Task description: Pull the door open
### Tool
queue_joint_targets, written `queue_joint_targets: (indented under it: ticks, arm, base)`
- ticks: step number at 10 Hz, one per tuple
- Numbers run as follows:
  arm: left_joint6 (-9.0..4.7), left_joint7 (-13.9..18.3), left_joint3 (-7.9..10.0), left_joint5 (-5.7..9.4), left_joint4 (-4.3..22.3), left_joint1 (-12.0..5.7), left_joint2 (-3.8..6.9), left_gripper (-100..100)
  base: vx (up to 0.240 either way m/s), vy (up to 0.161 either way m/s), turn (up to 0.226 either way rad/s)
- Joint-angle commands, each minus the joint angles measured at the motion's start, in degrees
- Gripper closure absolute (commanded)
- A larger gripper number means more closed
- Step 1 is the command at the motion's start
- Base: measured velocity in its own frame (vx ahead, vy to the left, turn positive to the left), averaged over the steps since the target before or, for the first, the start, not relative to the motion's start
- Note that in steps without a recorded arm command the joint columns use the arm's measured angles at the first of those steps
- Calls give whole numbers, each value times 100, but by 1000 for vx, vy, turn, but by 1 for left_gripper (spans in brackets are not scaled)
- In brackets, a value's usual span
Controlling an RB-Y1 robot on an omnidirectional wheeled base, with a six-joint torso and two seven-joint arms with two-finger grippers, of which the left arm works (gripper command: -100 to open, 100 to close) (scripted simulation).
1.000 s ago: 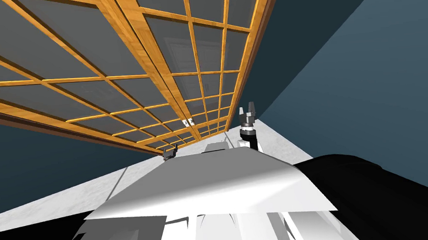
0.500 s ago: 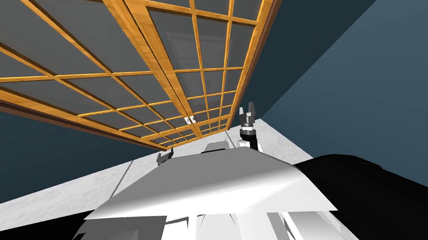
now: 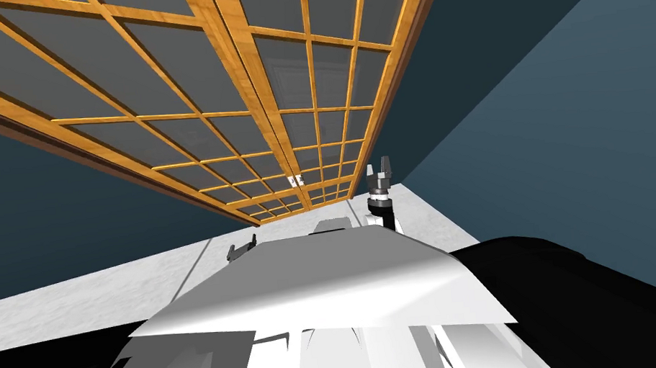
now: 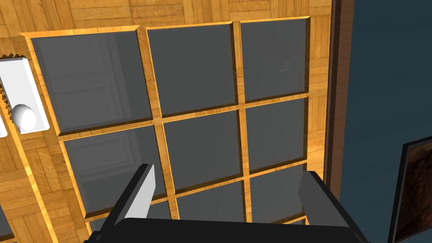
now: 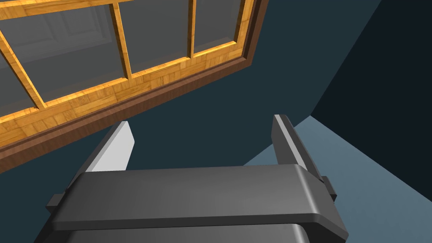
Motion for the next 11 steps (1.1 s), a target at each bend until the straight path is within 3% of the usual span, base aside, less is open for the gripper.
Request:
queue_joint_targets:
  ticks: [1,2,4,6,11]
  arm:
    - [-129,-29,65,74,286,-67,115,-100]
    - [-129,-29,65,74,344,-67,115,-100]
    - [-178,-26,102,169,541,-116,217,-100]
    - [-247,-23,87,256,739,-268,281,-100]
    - [-352,-18,-66,287,867,-647,231,-100]
  base:
    - [-20,15,18]
    - [0,0,0]
    - [32,1,-8]
    - [153,-21,-77]
    - [205,-17,-110]
